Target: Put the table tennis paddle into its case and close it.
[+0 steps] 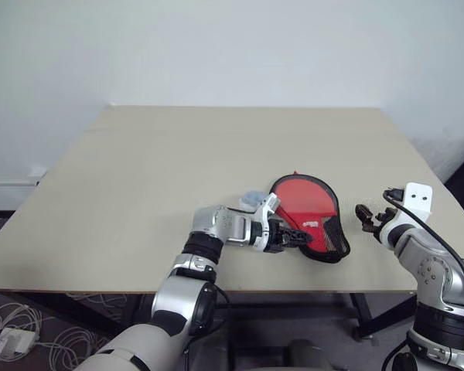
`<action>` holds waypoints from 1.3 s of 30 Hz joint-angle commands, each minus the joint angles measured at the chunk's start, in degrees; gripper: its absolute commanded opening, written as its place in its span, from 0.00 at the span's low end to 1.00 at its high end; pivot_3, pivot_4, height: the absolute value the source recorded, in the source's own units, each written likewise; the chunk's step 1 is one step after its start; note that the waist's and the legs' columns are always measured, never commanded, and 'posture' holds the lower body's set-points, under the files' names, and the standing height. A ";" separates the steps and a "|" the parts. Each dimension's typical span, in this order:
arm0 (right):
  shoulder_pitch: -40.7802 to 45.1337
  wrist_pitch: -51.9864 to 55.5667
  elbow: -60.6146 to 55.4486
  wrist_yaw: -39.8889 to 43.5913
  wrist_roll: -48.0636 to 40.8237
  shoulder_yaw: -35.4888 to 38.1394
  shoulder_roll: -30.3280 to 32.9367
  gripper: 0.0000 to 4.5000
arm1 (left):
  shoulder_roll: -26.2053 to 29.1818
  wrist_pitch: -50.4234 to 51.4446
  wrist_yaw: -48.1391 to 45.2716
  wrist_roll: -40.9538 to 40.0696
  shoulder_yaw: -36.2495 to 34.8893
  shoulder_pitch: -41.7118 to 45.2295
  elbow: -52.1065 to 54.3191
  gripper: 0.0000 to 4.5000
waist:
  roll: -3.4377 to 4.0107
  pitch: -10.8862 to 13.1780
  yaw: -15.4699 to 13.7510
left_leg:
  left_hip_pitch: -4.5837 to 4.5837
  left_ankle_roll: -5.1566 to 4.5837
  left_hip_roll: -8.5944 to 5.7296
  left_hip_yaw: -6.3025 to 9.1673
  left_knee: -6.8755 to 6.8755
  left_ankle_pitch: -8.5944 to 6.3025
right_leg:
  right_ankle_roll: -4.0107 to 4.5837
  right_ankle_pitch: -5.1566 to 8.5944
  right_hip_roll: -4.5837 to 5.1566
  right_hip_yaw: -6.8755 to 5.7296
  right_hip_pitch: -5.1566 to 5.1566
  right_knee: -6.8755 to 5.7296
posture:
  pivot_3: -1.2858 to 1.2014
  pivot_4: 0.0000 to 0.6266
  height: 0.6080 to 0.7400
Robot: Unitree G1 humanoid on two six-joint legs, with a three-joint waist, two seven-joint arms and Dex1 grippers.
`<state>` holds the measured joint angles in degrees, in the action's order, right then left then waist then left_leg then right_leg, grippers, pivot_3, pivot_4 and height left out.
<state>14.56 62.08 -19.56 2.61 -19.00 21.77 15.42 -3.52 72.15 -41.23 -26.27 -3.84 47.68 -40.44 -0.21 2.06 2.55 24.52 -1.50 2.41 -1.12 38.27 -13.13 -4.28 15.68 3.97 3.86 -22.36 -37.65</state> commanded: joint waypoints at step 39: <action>-2.51 1.14 -4.10 -1.02 0.58 -0.78 0.19 0.93 | 29.09 20.35 -5.18 -33.93 15.85 -13.65 24.03 0.32 | 0.08 0.02 0.20 | 0.00 0.20 0.05 0.02 -0.20 0.12 | 0.03 0.01 0.00 0.01 -0.11 -0.03 | 0.52 0.00 0.91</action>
<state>10.91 63.85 -22.09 1.47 -18.35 20.73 15.27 25.24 92.13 -46.64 -57.70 13.99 33.62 -18.07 -0.14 2.08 2.75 24.52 -1.30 2.46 -1.10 38.08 -13.02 -4.25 15.69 3.97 3.87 -22.47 -37.69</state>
